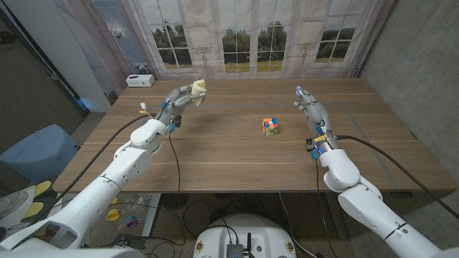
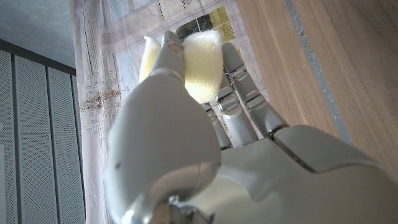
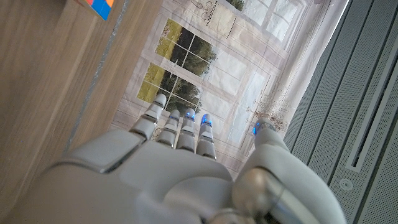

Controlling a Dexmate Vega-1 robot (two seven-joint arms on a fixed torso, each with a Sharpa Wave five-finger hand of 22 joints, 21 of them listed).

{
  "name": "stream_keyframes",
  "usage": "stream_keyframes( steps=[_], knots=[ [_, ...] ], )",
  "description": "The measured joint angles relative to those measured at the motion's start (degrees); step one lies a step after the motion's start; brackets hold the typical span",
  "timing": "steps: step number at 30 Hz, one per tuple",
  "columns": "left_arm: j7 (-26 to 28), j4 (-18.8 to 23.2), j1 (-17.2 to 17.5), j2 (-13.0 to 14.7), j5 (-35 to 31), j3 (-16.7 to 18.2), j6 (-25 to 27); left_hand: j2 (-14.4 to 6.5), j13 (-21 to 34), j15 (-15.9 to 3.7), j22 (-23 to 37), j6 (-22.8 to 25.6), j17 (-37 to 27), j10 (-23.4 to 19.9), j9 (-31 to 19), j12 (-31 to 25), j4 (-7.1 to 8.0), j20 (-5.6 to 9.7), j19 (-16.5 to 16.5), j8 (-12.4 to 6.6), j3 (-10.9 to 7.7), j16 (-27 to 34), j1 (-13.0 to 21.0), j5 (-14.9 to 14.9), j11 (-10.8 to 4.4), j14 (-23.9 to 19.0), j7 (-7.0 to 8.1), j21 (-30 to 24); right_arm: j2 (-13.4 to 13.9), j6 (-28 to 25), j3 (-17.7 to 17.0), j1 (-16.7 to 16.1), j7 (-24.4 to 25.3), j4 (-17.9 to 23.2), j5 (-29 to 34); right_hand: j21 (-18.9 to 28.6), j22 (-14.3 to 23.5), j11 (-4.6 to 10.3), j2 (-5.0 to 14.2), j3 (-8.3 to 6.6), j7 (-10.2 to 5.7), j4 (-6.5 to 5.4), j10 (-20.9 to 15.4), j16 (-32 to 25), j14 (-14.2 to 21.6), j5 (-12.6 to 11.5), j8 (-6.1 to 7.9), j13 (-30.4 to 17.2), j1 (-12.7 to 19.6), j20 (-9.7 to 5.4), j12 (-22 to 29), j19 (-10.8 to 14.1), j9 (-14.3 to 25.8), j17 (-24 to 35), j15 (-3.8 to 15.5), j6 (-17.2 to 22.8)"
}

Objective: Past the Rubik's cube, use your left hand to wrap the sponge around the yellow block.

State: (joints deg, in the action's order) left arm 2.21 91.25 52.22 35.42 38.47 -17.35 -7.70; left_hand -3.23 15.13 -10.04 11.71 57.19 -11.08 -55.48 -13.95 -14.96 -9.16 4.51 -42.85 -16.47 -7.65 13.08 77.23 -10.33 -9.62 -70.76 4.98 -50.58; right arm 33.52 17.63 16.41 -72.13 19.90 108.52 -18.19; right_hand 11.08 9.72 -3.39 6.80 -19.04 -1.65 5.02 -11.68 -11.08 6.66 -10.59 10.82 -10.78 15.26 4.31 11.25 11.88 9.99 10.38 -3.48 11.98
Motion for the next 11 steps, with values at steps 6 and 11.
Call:
stream_keyframes(
  steps=[6,11],
  knots=[
    [-2.0,-1.2,-1.1,0.5,1.0,-0.3,0.9,0.0,0.0,0.0,0.0,0.0,0.0,-0.3,-0.1,0.2,0.0,-0.18,0.2,0.17,0.0,0.0,0.0,0.0,0.13,0.0,-0.01,-0.6,-0.4,-0.7,-0.4,-1.4,2.6,2.0,2.6,0.0,0.0,-0.15,-0.27,-0.12,0.31,0.12,-0.1,0.0,0.4,0.0,0.0,0.0,0.3,0.0,0.0,0.0,0.0,0.0,-0.01,0.3],
    [-3.1,-2.7,-2.4,0.8,1.4,-0.8,1.5,0.0,0.0,0.0,-0.1,0.0,0.0,-0.3,-0.1,0.4,0.0,-0.1,0.7,0.23,0.0,0.0,0.0,0.0,0.16,0.0,-0.02,-1.1,-0.8,-1.1,-0.8,-2.7,4.5,4.2,5.0,0.0,0.0,0.01,-0.31,-0.12,0.01,0.12,-0.6,0.0,0.5,0.0,0.0,0.0,0.3,0.42,0.0,0.4,0.0,0.0,-0.13,0.8]
  ],
)
